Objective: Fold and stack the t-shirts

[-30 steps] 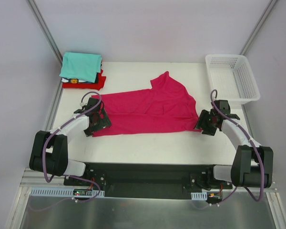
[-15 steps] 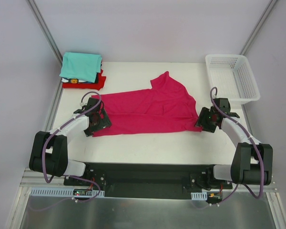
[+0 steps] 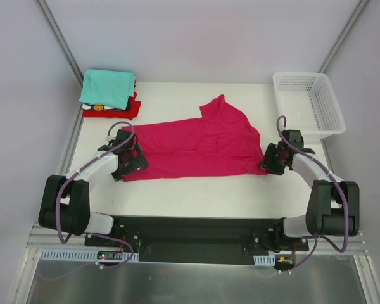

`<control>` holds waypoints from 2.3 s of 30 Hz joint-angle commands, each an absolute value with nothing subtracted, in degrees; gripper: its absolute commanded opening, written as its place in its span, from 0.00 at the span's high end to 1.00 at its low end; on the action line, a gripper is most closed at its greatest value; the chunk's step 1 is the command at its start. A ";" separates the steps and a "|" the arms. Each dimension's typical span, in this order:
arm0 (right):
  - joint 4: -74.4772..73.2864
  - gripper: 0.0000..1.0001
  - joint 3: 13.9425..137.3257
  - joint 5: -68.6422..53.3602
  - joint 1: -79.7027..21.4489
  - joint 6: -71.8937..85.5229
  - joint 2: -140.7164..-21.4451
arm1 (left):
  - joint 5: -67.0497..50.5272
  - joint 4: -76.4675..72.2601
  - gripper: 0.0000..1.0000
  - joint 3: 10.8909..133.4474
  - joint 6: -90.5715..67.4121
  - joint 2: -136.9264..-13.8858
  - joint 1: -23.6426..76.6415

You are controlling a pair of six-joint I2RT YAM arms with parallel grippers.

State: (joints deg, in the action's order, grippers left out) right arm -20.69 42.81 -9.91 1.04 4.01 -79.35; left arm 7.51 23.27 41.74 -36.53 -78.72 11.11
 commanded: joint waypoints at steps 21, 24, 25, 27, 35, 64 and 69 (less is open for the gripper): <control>-24.70 0.99 46.67 -1.05 4.48 3.87 -76.99 | 7.29 24.61 0.01 42.10 -36.30 -77.17 10.37; -24.43 0.99 47.19 -1.75 5.27 3.95 -77.96 | 7.38 24.52 0.01 42.01 -36.39 -77.08 10.37; -24.35 0.99 47.37 -2.02 5.36 3.96 -78.31 | 7.47 24.52 0.01 42.01 -36.39 -77.17 10.37; -24.26 0.99 47.72 -2.20 5.36 4.04 -79.01 | 7.47 24.52 0.01 42.01 -36.30 -77.17 10.37; -24.78 0.49 47.81 -3.69 5.45 4.13 -81.04 | 7.38 24.52 0.01 42.19 -36.39 -77.26 10.37; -28.83 0.17 50.37 -8.61 2.99 4.57 -69.88 | 1.67 23.21 0.01 56.33 -34.72 -84.71 11.08; -28.92 0.17 49.22 -9.32 2.99 4.39 -68.29 | 0.70 19.96 0.01 58.71 -34.10 -89.73 9.23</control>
